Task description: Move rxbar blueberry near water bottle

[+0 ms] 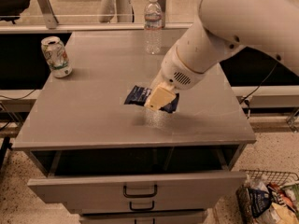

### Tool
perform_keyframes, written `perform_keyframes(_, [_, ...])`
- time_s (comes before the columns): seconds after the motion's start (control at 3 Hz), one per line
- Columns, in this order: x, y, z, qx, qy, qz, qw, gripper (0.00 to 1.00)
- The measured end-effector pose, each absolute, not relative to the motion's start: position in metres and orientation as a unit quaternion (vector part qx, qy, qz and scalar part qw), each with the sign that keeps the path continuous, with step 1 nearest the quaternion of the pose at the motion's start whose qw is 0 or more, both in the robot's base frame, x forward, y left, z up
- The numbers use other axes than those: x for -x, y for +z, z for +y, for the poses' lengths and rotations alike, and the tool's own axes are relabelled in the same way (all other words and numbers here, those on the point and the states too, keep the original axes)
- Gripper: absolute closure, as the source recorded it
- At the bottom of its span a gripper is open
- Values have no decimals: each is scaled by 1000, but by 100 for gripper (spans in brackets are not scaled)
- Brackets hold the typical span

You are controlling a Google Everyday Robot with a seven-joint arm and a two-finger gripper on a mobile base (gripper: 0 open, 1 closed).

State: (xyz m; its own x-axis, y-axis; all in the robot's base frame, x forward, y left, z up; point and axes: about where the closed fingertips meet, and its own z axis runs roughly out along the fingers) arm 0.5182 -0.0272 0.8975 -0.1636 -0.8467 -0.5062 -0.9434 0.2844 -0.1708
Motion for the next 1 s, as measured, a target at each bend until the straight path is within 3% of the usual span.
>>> perform_keyframes(0.67, [-524,893,-28,589,96,758,263,100])
perform_keyframes(1.0, [-566,885,-32,574,88,762,288,100])
